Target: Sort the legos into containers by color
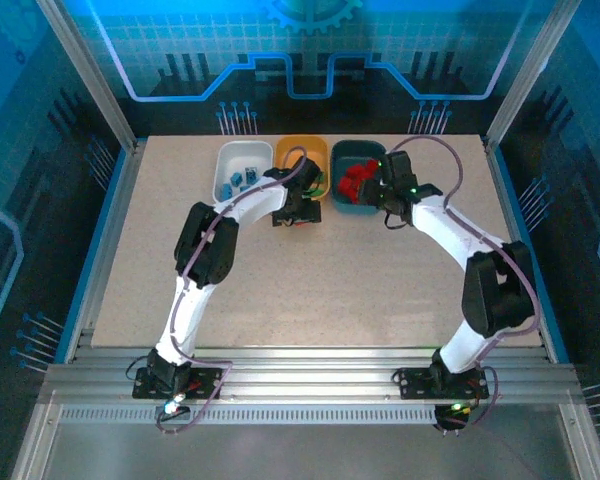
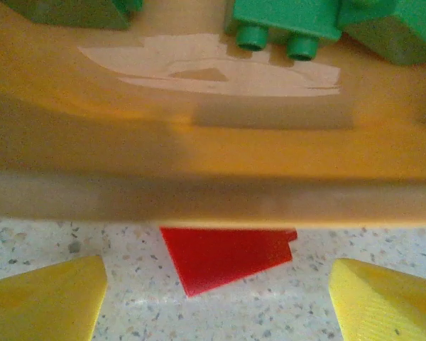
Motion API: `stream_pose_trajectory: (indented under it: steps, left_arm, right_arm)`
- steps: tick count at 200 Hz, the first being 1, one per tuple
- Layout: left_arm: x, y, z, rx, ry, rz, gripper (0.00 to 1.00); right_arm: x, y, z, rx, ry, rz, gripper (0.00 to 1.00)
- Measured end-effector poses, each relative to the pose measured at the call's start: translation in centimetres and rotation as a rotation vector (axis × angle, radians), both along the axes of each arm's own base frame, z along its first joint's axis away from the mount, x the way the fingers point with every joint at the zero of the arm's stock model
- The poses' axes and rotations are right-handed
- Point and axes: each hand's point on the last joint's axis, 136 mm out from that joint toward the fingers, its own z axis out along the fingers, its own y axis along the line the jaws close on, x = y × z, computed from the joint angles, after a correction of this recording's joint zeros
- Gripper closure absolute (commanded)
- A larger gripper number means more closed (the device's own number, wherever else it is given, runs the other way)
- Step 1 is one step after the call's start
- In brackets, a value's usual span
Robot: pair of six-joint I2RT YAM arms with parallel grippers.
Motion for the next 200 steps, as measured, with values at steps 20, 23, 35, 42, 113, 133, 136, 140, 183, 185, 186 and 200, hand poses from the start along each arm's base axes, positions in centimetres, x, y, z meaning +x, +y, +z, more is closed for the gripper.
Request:
stream_pose_trajectory:
  steps: [20, 23, 35, 42, 113, 133, 136, 140, 183, 185, 186, 200]
  left_arm:
    - [-0.1, 0.5, -0.9, 0.036, 0.008, 0.02, 0.23]
    - [0.0, 0.5, -1.0, 0.039, 0.008, 0.024, 0.23]
    - [0.2, 0.5, -0.8, 0.039, 0.0, 0.04, 0.25]
    - [0.3, 0.5, -0.8, 0.039, -0.005, 0.048, 0.26]
    - [0.6, 1.0, -1.1, 0.08, -0.005, 0.074, 0.41]
    - [0.5, 1.2, -1.2, 0.095, -0.004, 0.061, 0.47]
    - [0.5, 1.3, -1.2, 0.097, -0.003, 0.061, 0.47]
    - [0.5, 1.3, -1.2, 0.099, -0.003, 0.058, 0.48]
    - [0.5, 1.4, -1.2, 0.108, -0.002, 0.035, 0.54]
    - [0.5, 1.4, -1.2, 0.109, -0.002, 0.034, 0.54]
    - [0.5, 1.4, -1.2, 0.109, -0.003, 0.033, 0.54]
    - [0.5, 1.4, -1.2, 0.109, -0.005, 0.027, 0.56]
  right_arm:
    - [-1.0, 0.0, -0.7, 0.008, 0.011, 0.01, 0.33]
    - [-1.0, 0.0, -0.7, 0.008, 0.012, 0.011, 0.33]
    - [-1.5, -0.1, -1.3, 0.009, 0.024, 0.015, 0.33]
    - [-1.6, -0.1, -1.5, 0.011, 0.029, 0.018, 0.33]
    - [-1.8, 0.1, -1.0, 0.04, 0.005, 0.033, 0.35]
    - [-1.9, 0.2, -1.1, 0.045, 0.005, 0.04, 0.35]
    - [-2.0, 0.2, -1.2, 0.045, 0.006, 0.041, 0.35]
    - [-2.0, 0.3, -1.2, 0.046, 0.008, 0.043, 0.35]
    - [-2.1, 0.3, -1.3, 0.049, 0.01, 0.046, 0.36]
    - [-2.1, 0.3, -1.3, 0.049, 0.009, 0.046, 0.36]
    - [-2.1, 0.3, -1.3, 0.049, 0.009, 0.046, 0.36]
    - [-2.2, 0.3, -1.4, 0.051, 0.01, 0.048, 0.36]
